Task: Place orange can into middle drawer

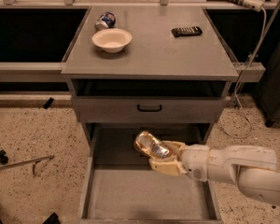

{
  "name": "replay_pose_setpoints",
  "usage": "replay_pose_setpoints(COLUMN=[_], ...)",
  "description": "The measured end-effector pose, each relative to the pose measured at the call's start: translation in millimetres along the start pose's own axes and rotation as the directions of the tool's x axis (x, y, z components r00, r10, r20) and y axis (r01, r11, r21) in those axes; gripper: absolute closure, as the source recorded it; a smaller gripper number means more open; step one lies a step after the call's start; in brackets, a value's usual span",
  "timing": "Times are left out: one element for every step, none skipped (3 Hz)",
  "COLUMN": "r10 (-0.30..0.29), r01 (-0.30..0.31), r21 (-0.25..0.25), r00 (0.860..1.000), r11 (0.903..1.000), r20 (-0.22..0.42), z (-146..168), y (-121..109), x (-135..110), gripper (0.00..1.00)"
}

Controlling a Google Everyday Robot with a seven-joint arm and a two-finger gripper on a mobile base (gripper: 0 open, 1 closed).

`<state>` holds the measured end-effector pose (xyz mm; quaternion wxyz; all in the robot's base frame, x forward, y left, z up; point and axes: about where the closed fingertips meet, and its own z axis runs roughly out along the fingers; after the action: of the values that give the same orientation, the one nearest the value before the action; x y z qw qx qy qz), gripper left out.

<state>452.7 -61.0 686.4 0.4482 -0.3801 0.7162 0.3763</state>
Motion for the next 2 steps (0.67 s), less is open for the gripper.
replay_pose_setpoints(r10=[0.063, 0.139], r01=[-0.055, -0.105], r21=[0.076, 0.162], r00=[0.992, 0.968], r11=[0.9956, 0.9812], r20=[-0.111, -0.21], z=[37, 62], y=[-7, -28], x=[81, 160], gripper=[1.0, 1.0])
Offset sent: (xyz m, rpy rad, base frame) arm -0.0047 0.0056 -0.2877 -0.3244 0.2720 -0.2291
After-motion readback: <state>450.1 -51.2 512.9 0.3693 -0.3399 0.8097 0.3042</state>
